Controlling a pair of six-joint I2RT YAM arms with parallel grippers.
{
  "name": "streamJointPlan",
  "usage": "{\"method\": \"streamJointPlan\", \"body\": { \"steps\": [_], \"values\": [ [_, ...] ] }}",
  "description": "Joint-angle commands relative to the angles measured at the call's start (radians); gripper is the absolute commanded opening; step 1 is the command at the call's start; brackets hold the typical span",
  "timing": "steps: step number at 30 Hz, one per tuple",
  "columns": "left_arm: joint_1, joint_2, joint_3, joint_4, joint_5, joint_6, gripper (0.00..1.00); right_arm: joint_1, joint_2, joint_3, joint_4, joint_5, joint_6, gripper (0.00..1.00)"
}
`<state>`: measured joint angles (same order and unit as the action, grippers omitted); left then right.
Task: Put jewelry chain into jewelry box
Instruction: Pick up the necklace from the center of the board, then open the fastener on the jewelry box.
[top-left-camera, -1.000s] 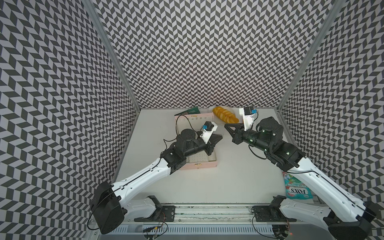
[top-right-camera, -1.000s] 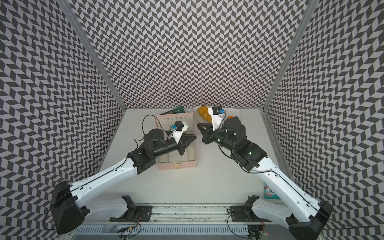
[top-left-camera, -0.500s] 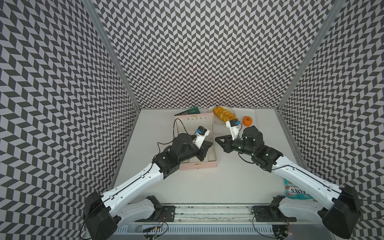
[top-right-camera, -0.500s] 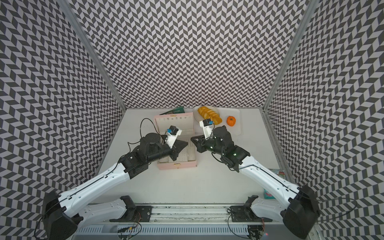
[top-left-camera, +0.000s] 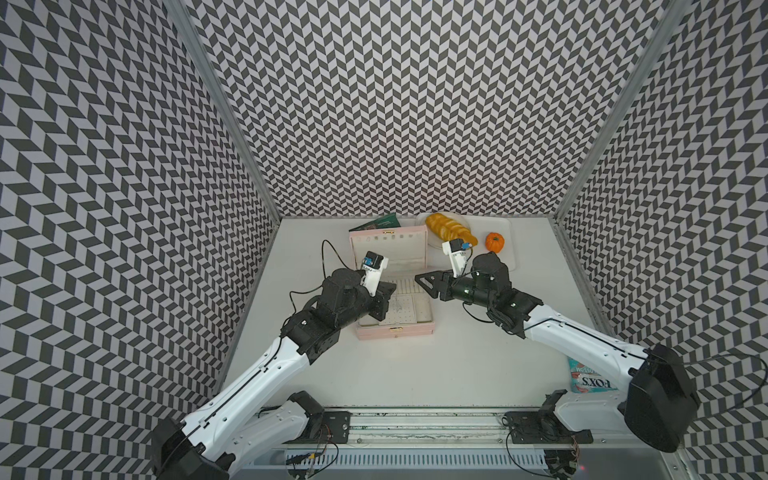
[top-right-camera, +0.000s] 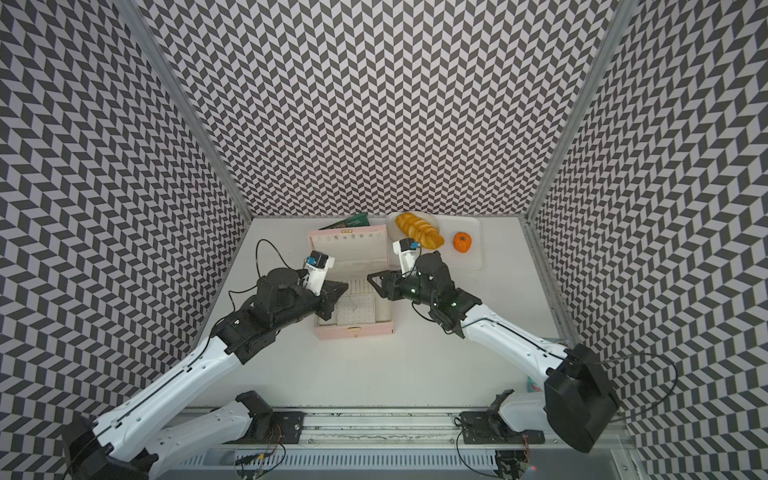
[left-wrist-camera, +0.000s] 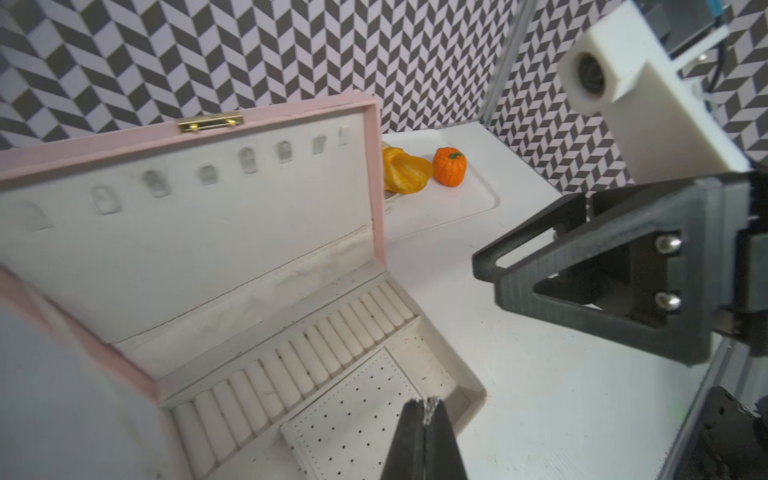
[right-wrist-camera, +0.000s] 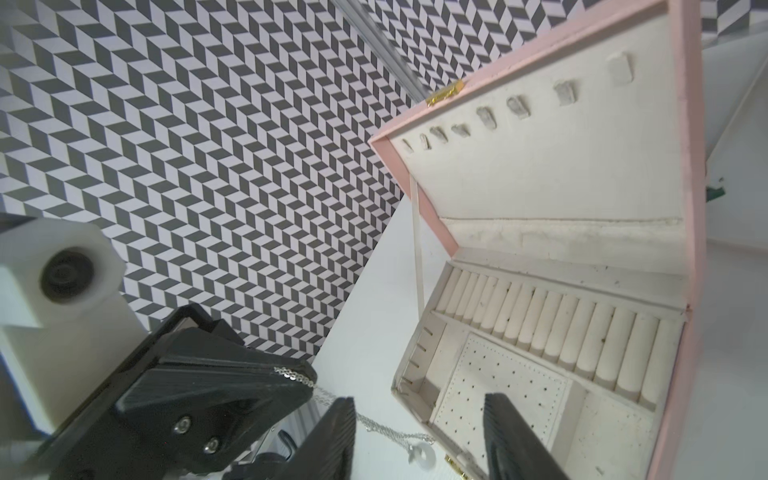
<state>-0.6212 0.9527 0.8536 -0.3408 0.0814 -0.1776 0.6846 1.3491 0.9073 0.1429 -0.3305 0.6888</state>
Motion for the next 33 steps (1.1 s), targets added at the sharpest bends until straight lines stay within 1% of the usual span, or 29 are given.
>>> {"method": "streamJointPlan", "body": {
  "steps": [1,5,8,11,14,16,24,33],
  "values": [
    [0.017,-0.025,-0.002,-0.069,-0.096,-0.014,0.00,0.006,0.033,0.000,0.129,0.070,0.157,0.61],
    [0.030,-0.047,-0.008,-0.113,-0.160,-0.017,0.00,0.012,0.081,0.008,0.219,0.125,0.255,0.61],
    [0.034,-0.076,-0.018,-0.121,-0.174,-0.013,0.00,0.016,0.132,0.049,0.241,0.161,0.322,0.59],
    [0.035,-0.112,-0.027,-0.122,-0.178,-0.010,0.00,0.022,0.191,0.088,0.259,0.194,0.390,0.49],
    [0.035,-0.139,-0.032,-0.128,-0.176,-0.010,0.00,0.034,0.244,0.120,0.290,0.238,0.452,0.46],
    [0.036,-0.154,-0.032,-0.136,-0.175,-0.012,0.00,0.042,0.279,0.154,0.296,0.264,0.477,0.43],
    [0.037,-0.213,-0.045,-0.141,-0.187,-0.016,0.00,0.060,0.416,0.293,0.304,0.333,0.562,0.39],
    [0.036,-0.219,-0.046,-0.141,-0.192,-0.001,0.00,0.064,0.472,0.332,0.293,0.432,0.648,0.34]
  ]
}}
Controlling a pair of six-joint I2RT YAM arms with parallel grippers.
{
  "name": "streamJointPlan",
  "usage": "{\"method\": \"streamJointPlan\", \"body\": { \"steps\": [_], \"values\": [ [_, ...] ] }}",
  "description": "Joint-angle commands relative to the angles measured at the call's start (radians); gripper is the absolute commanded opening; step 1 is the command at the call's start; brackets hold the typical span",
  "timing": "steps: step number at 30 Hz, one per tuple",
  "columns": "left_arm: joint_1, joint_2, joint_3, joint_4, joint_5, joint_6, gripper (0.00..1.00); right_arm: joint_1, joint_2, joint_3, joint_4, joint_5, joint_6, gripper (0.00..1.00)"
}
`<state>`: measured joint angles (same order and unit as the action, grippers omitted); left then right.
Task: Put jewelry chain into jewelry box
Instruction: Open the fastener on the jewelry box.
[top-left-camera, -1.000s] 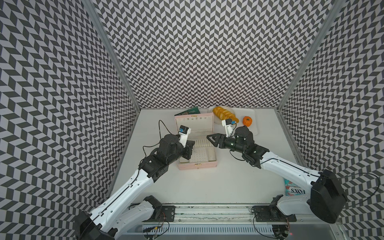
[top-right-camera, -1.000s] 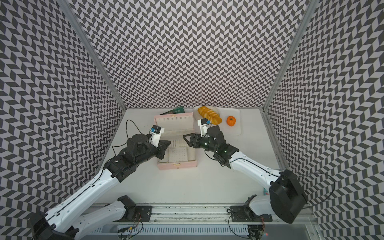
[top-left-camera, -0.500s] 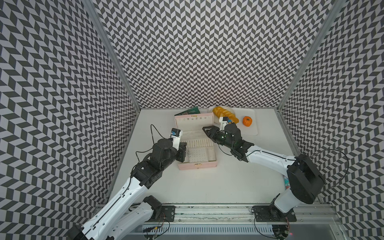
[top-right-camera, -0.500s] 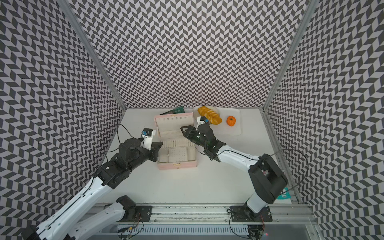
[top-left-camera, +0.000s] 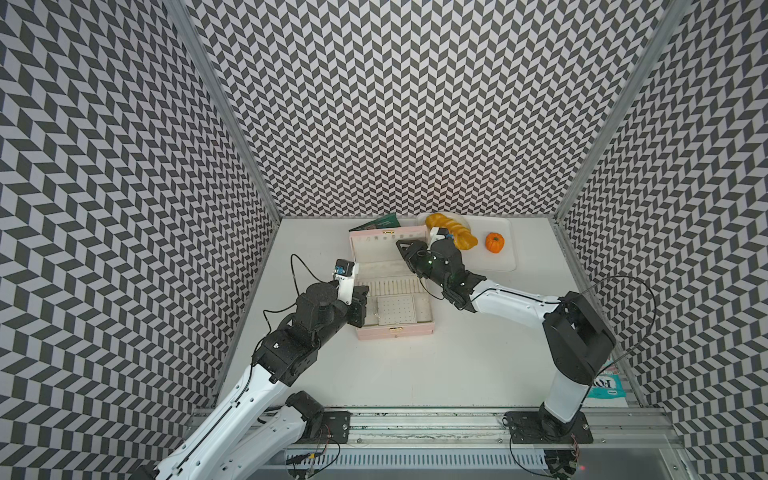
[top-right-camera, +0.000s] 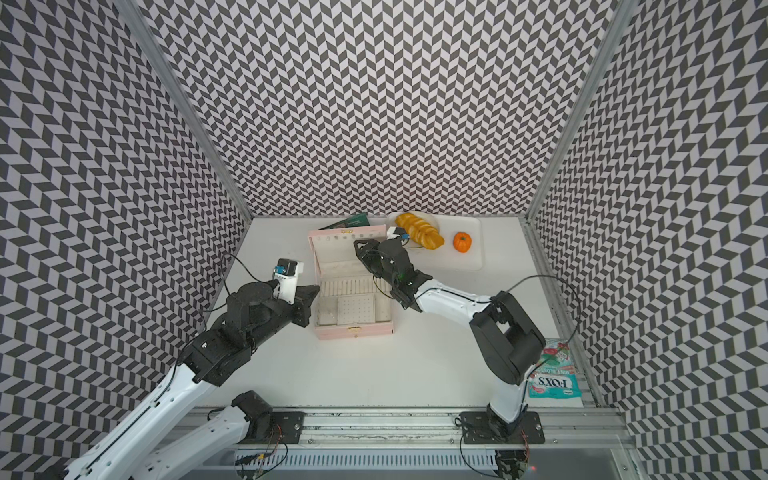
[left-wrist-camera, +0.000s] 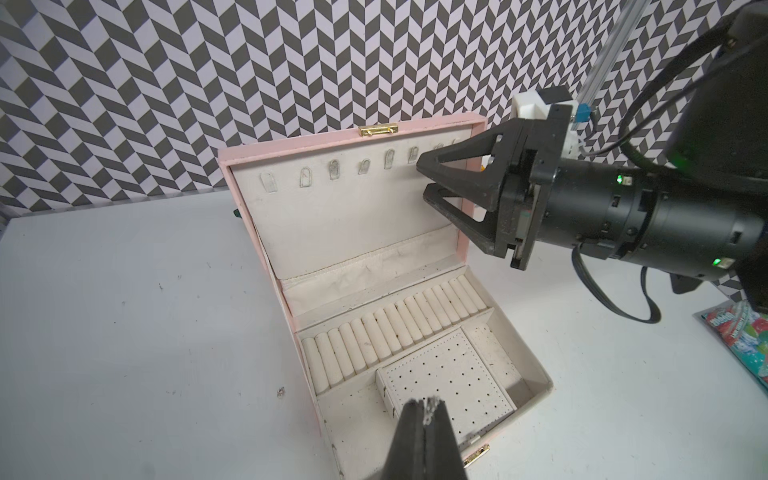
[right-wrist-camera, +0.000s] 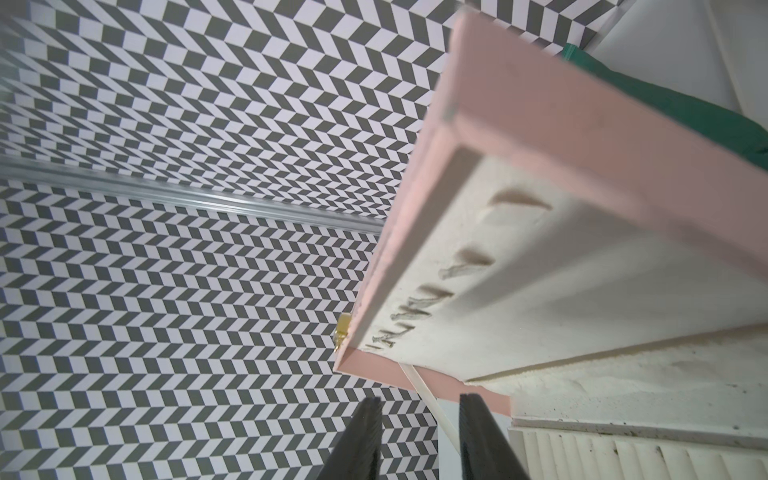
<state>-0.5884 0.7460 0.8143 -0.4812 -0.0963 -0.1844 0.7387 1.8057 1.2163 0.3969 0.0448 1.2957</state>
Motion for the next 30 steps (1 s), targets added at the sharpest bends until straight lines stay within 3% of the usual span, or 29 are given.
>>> {"method": "streamJointPlan", "body": {
  "steps": [1,30],
  "values": [
    [0.004,-0.013,-0.007,0.001,-0.015,0.008,0.00,0.010,0.020,0.026,0.040,0.065,0.052,0.34],
    [0.004,-0.027,-0.035,0.018,-0.018,0.017,0.00,0.011,0.111,0.088,0.102,0.141,0.148,0.36]
  ]
}}
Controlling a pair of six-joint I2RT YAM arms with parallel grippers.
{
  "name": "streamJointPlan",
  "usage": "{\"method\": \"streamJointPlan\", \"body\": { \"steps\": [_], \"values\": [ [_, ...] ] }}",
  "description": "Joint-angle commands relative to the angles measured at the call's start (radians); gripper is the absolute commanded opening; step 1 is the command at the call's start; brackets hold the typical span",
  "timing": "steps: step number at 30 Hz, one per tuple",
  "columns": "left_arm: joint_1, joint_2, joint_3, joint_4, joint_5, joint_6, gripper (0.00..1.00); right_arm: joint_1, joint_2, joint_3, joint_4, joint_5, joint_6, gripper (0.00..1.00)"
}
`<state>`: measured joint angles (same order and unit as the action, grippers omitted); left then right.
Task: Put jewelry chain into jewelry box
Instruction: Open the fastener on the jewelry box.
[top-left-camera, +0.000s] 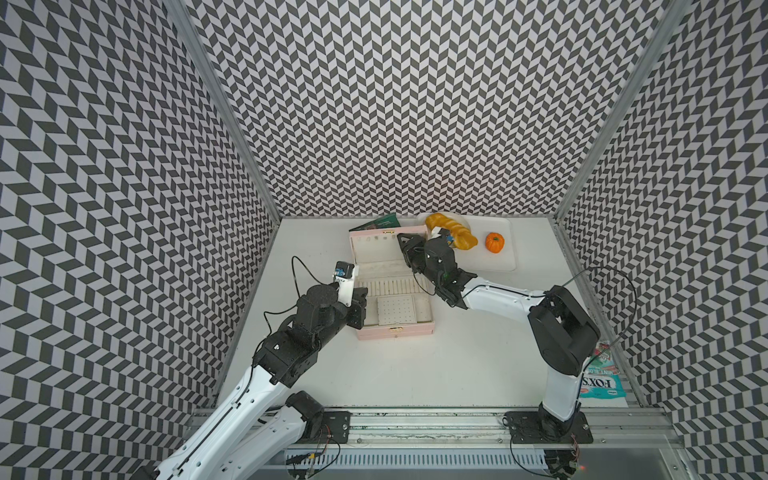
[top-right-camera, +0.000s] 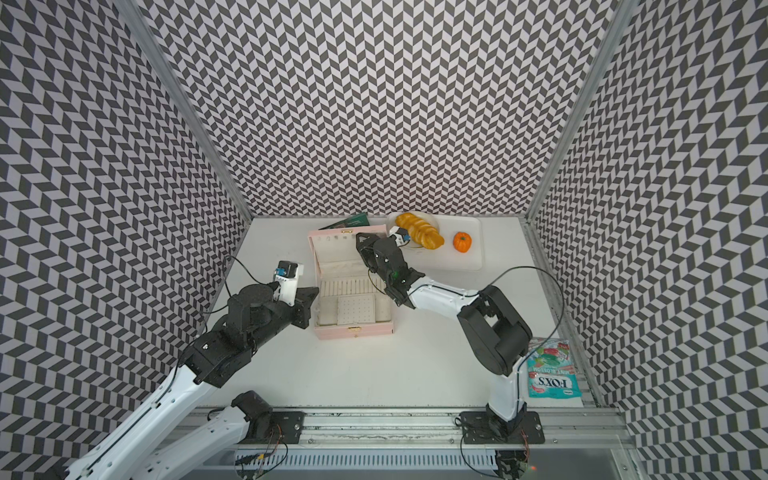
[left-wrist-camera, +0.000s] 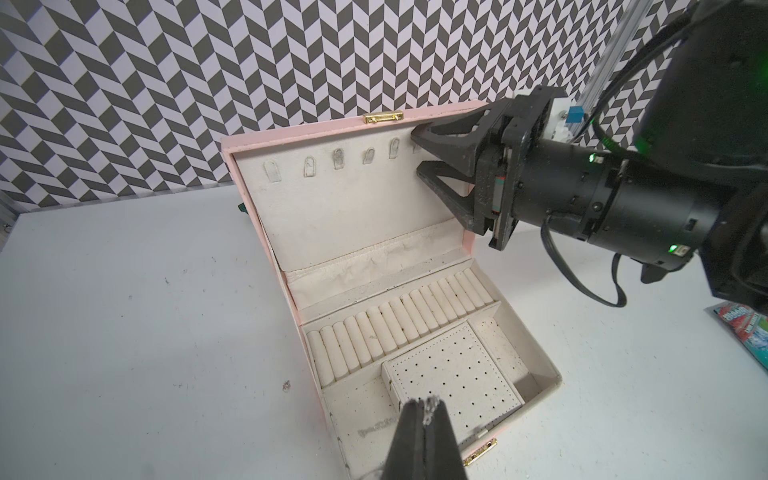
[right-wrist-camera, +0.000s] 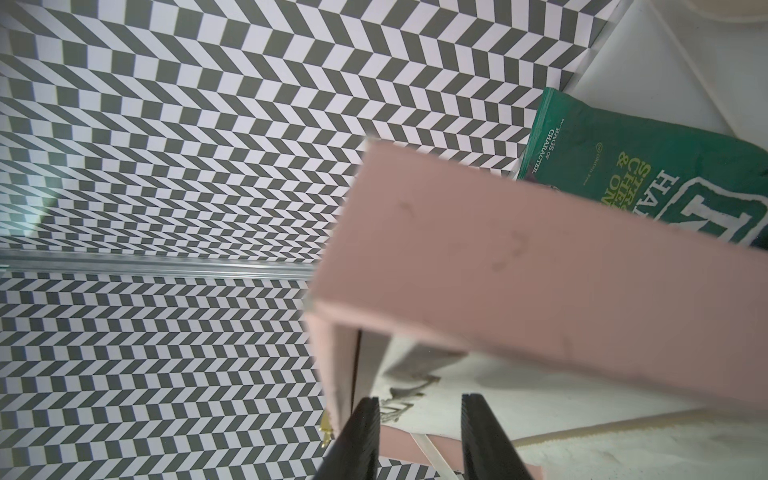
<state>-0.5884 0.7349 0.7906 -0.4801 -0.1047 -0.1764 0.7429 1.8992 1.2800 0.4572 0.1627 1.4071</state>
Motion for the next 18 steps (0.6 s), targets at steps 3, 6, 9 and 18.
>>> {"method": "streamJointPlan", "body": {
  "steps": [3,6,9,18],
  "values": [
    [0.003,-0.020,-0.013,0.017,-0.014,0.010,0.00,0.007,0.020,0.025,0.048,0.036,0.042,0.36],
    [0.003,-0.021,-0.014,0.017,-0.013,0.011,0.00,0.007,0.015,0.028,0.053,0.043,0.031,0.37],
    [0.004,-0.022,-0.014,0.018,-0.014,0.011,0.00,0.007,0.008,0.024,0.061,0.050,0.028,0.37],
    [0.004,-0.024,-0.016,0.020,-0.012,0.012,0.00,0.006,0.025,0.019,0.064,0.069,0.077,0.38]
  ]
}}
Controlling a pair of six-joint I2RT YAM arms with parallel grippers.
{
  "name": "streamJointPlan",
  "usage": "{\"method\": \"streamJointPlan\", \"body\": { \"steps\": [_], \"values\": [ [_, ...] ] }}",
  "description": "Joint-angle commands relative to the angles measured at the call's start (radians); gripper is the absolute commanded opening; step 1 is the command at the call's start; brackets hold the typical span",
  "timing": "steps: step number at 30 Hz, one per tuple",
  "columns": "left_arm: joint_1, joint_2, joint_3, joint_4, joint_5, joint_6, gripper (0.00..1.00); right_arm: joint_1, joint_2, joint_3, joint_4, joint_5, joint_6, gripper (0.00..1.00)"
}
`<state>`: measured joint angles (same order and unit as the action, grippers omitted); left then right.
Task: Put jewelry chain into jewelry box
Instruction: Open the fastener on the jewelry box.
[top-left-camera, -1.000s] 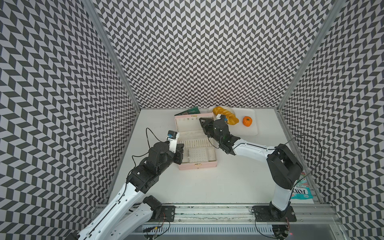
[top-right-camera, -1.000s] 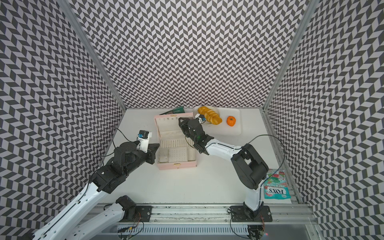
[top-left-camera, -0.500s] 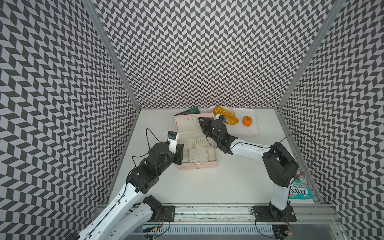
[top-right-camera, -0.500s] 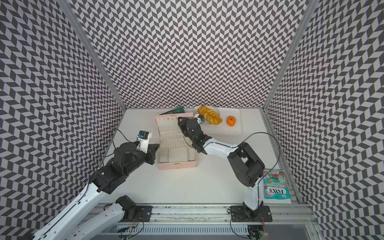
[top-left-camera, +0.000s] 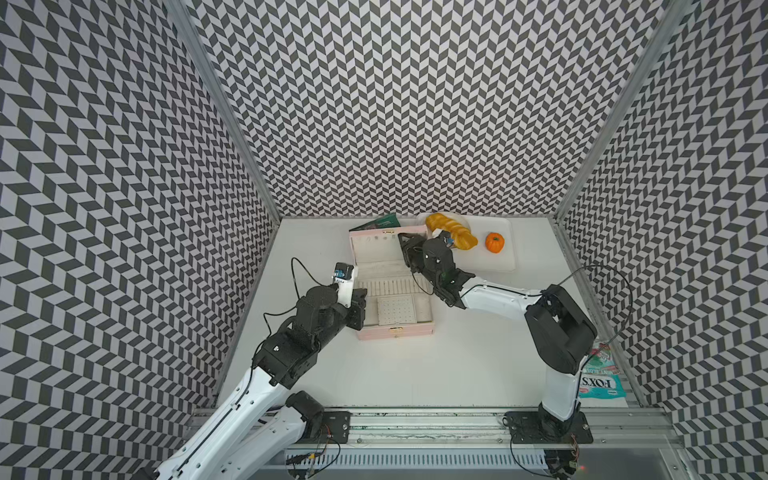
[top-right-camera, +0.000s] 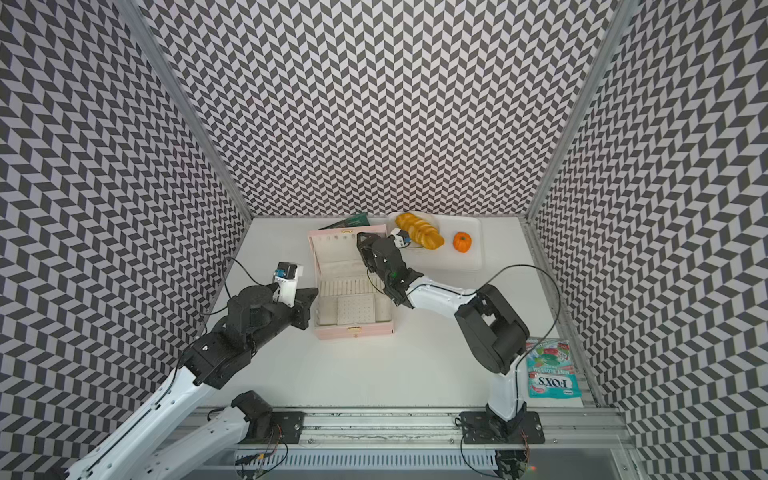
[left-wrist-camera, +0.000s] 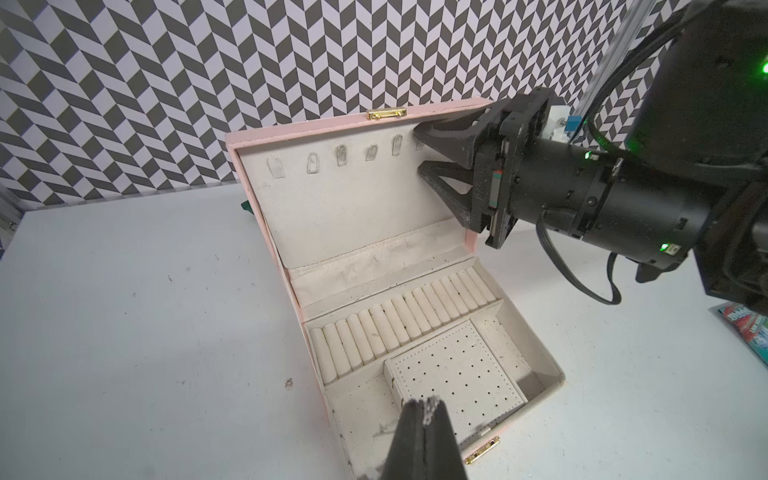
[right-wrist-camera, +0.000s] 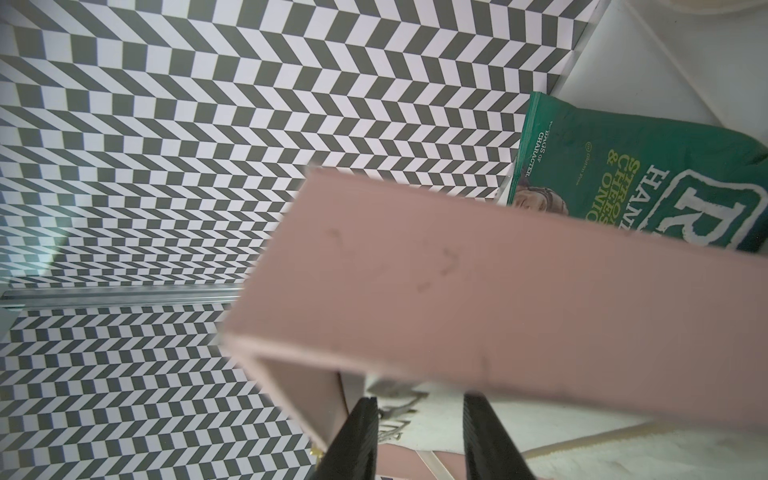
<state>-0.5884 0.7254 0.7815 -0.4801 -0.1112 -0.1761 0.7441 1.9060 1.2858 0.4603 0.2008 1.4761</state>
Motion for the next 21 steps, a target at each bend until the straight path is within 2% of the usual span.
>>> {"method": "streamJointPlan", "body": {
  "steps": [1,11,21],
  "values": [
    [0.004,-0.014,-0.008,0.020,-0.006,0.012,0.00,0.004,0.020,0.016,0.053,0.033,0.011,0.38],
    [0.004,-0.015,-0.013,0.024,-0.008,0.012,0.00,-0.002,0.001,-0.021,0.004,-0.008,0.010,0.27],
    [0.004,-0.011,-0.013,0.029,-0.005,0.013,0.00,-0.002,-0.036,-0.085,-0.002,-0.034,0.016,0.28]
  ]
}}
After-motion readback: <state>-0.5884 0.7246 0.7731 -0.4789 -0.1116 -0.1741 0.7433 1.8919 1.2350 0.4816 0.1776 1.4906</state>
